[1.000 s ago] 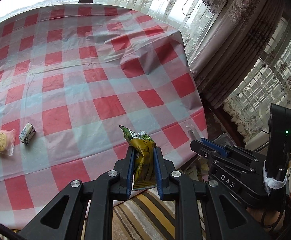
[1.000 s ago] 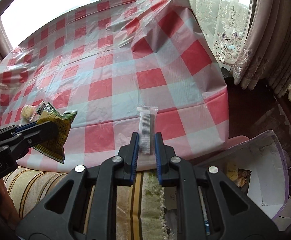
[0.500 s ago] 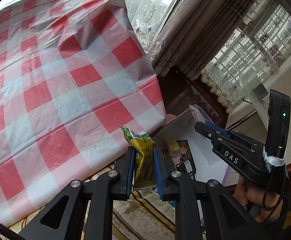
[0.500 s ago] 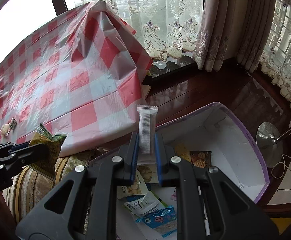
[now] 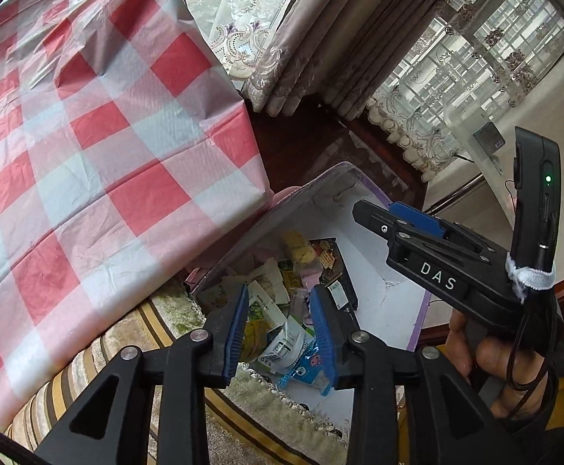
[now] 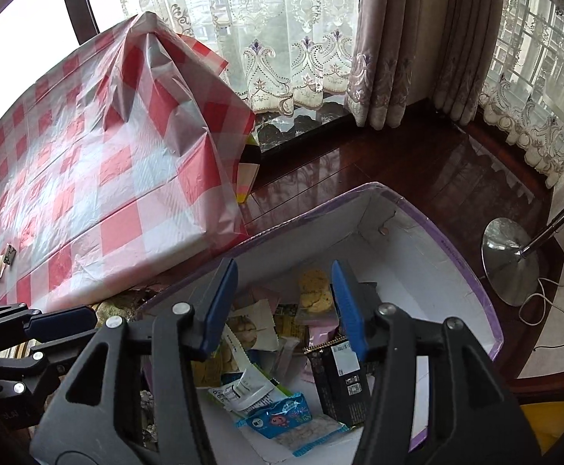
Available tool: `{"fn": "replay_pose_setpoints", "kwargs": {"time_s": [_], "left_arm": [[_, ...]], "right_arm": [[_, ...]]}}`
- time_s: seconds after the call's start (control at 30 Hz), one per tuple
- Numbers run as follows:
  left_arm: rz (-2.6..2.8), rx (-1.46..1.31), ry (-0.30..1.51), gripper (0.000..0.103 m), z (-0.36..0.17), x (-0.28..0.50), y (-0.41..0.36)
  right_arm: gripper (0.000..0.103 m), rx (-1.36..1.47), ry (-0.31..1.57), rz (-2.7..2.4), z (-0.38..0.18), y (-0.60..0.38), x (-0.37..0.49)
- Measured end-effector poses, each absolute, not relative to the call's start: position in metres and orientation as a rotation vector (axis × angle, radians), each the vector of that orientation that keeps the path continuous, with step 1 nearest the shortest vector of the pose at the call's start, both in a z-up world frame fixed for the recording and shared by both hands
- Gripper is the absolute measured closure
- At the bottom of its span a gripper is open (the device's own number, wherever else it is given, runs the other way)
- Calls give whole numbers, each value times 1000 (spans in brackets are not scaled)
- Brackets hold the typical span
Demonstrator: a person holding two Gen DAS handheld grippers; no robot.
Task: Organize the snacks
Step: 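Carry both packages over the white box and open both tools to drop them, then move both open tools back to the last snacks on the table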
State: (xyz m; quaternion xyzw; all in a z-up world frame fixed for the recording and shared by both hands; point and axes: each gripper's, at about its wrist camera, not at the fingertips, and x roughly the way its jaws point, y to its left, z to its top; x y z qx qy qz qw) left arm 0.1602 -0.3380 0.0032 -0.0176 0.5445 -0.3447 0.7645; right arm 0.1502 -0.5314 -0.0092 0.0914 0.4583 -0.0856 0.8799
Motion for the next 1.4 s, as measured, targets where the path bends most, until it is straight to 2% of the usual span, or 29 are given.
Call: {"fn": "replay_pose_setpoints", "kwargs": {"time_s": [0.6, 1.27, 1.4], "left_arm": [[-641, -98, 1159, 66, 6, 170, -303], [-337, -331, 1115, 65, 1, 188, -162], [-256, -397, 1104, 59, -3, 184, -121]], "right_arm": [[46, 152, 969, -118, -5, -503, 153], [40, 26, 1013, 110, -3, -389, 164], [39, -1, 1020, 162, -4, -363, 167]]}}
